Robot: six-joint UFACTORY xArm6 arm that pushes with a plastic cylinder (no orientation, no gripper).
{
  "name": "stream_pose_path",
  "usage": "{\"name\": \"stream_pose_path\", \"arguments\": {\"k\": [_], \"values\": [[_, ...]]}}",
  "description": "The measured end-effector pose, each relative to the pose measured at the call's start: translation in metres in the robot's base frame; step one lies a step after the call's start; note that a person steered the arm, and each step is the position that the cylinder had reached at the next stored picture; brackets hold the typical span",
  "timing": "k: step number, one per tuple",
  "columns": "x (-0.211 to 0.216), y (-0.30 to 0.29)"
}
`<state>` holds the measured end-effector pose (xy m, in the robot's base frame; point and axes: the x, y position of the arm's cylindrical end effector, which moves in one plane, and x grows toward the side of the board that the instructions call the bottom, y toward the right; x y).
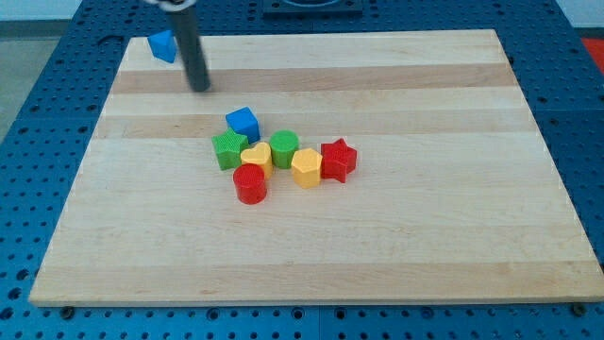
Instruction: Push the red star up and a bit right
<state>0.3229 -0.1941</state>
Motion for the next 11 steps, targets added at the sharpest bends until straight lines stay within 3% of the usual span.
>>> {"name": "stream_pose_path", "arguments": {"k": [1, 2, 5, 7, 9, 11], "values": [[0.071, -0.052], [0.134, -0.063], [0.224, 0.084], [0.194, 0.192], [0.101, 0.231], [0.116, 0.249]]}}
